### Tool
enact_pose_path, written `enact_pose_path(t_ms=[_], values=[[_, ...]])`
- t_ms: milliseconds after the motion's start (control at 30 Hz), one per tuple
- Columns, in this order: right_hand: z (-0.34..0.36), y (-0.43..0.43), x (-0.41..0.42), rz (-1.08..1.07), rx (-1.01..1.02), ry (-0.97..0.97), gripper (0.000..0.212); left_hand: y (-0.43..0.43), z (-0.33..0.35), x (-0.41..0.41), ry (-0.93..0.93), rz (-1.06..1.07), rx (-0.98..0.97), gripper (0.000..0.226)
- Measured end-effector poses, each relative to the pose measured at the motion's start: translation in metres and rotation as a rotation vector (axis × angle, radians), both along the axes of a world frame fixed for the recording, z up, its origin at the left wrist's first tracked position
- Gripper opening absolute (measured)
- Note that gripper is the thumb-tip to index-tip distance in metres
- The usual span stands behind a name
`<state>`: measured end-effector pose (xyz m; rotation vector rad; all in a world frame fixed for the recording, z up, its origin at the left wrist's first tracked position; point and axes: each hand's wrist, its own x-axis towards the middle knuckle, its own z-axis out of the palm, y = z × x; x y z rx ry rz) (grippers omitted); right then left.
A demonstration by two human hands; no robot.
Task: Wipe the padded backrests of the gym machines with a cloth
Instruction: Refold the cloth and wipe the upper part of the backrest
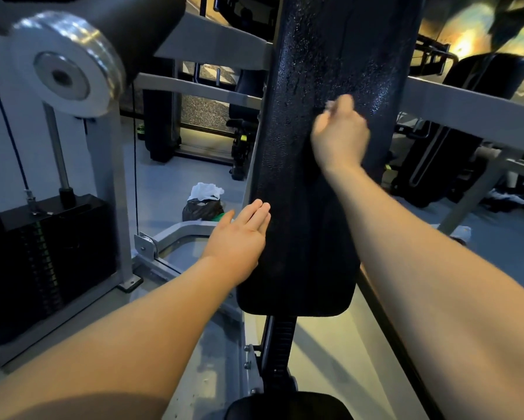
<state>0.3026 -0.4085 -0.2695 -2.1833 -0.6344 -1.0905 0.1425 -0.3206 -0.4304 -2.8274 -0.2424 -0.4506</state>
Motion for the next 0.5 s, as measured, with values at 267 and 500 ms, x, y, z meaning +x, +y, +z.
enact_pose_path(t_ms=[267,500], values=[[-0.004,-0.003,0.002,0.048,-0.245,-0.193,0.025,0.005,0.004,-0.002,0.013,-0.011,0.008,0.084],[0.0,-0.003,0.01,-0.084,0.136,0.013,0.026,0.006,0.001,0.0,-0.004,-0.014,0.002,0.086]])
